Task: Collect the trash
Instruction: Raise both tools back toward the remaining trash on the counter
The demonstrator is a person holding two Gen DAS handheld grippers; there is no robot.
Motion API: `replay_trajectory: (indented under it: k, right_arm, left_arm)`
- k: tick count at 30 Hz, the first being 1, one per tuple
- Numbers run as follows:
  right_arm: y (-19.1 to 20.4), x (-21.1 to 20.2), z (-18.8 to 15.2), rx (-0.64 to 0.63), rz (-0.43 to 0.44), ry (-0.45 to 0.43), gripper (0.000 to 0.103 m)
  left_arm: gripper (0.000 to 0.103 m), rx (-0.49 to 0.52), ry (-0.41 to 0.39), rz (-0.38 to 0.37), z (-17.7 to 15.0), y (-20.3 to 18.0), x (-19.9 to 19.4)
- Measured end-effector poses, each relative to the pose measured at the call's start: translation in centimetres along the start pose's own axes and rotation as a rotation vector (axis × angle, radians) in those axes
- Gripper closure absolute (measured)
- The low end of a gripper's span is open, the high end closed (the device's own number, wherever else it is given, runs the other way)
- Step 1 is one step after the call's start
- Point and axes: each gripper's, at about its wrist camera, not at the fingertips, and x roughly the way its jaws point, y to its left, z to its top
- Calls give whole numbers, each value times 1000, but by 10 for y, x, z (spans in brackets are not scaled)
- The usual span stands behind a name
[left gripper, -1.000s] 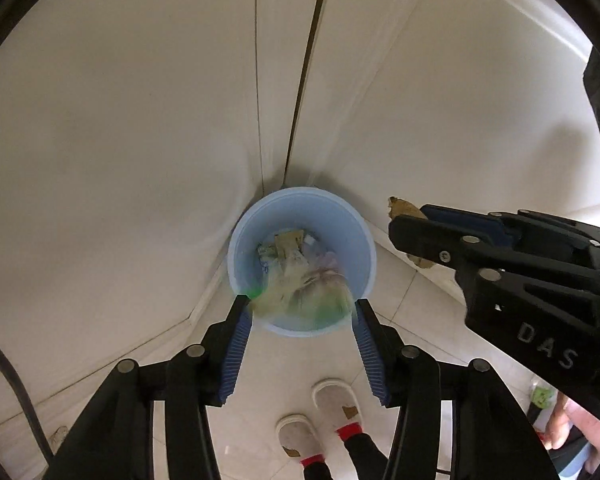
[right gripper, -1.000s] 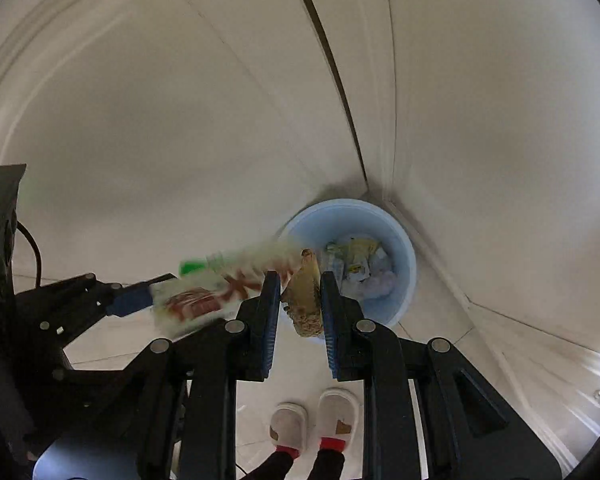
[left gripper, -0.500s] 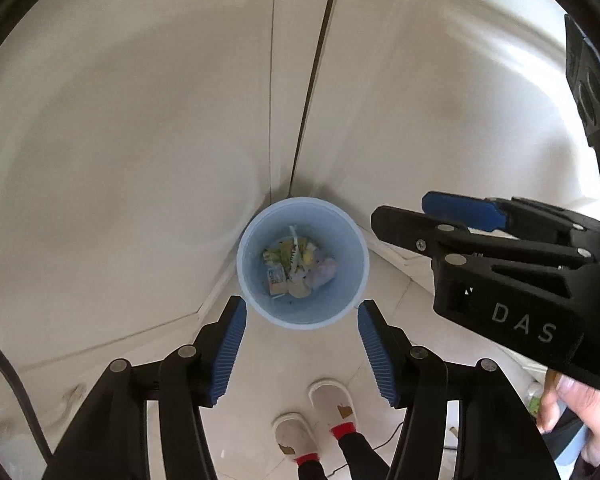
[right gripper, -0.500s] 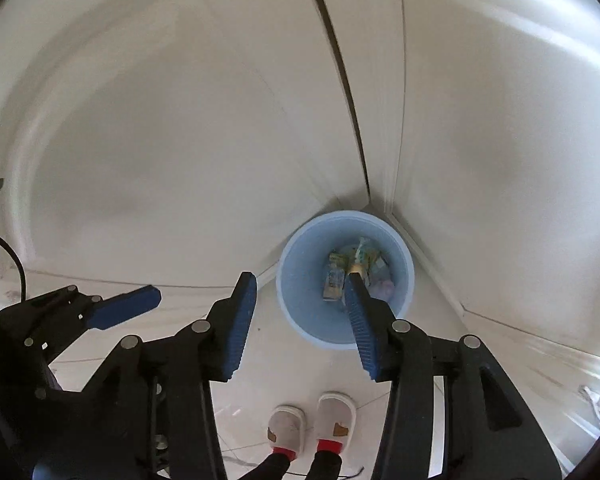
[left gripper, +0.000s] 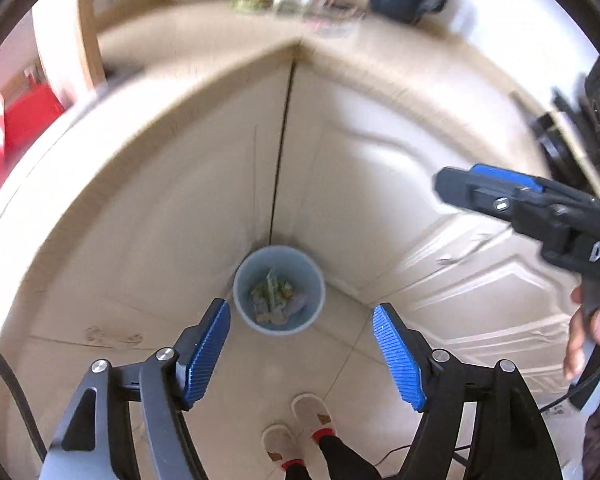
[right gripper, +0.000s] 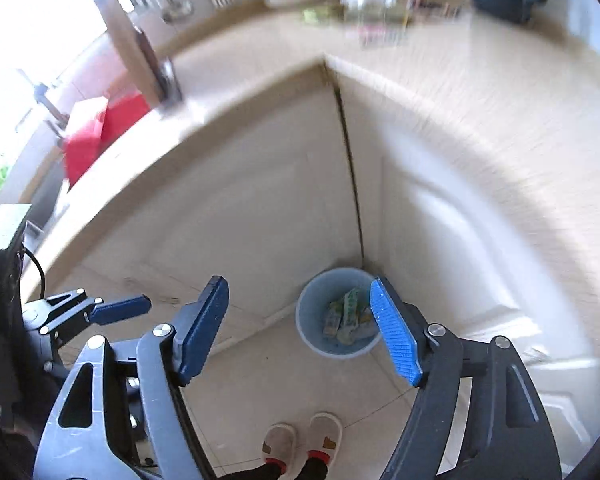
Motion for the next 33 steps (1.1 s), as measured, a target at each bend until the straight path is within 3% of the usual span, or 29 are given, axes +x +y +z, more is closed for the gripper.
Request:
replay_trajectory:
  k: [2,7,10,13,19,23,27,31,33]
  right_arm:
    - [10,-44,1,-2,-25,-43,15]
    - [37,-142,17,5,-37,-201,12]
    - [59,-191,29,-6,-70,-307,0]
    - [81,-229,39,-23,-98,-394,0]
    - [114,-282,65,-74,-209,-548,0]
    - [117,-296,80,-63,-256,-623,0]
    - [102,-285,104,-63,-268,-641,0]
    - [76,-254,137,-63,-252,-615,0]
    - [59,-234,156,-66,-257,-592,0]
  left_arm:
    - [32,19,-68,-15,-4,-3,-51]
    - [26,57,-255,-9,5,-3,-167]
    - [16,62,-393,26,7,-3,-230]
    - [3,52,-532,46,9,-1,-287]
    - [1,49,-710,80,2,2,-356]
    - [1,26,-749,100,8,10,-358]
    - [1,18,-730,132,31,3,-318]
    - [1,-16,-690,144,79,3,-261]
    - [1,-37,-639,162,130,-2,-213]
